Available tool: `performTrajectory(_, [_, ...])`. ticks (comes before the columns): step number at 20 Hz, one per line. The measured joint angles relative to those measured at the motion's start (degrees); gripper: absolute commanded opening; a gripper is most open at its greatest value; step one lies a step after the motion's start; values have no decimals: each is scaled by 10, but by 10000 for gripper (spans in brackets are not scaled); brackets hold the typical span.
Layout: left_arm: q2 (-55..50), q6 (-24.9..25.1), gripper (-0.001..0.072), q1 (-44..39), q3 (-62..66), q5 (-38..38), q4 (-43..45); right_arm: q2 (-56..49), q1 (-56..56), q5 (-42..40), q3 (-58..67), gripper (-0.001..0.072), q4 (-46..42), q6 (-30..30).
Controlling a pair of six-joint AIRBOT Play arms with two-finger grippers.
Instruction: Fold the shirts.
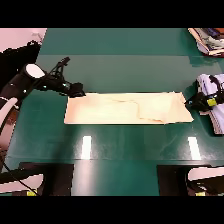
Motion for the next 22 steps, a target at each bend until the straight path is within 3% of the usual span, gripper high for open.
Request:
performTrajectory(2, [0, -9, 22, -29, 0, 16, -4, -19, 6, 5, -6, 592, 26, -15])
performTrajectory(3, [0, -14, 22, -43, 0, 25, -5, -27, 12, 9, -8, 533, 38, -20])
performTrajectory(6, [-6, -31, 21, -84, 1, 53, -8, -42, 35, 2, -12, 82, 41, -39])
performTrajectory(7, [-11, -36, 21, -96, 2, 62, -8, -43, 42, -2, -13, 10, 37, -47])
performTrajectory(14, [-106, -58, 21, -173, 79, 96, -13, 33, 65, 4, -9, 10, 80, -71])
performTrajectory(22, [-243, -71, 21, -236, 194, 100, -13, 146, 187, 39, 116, 10, 171, 30])
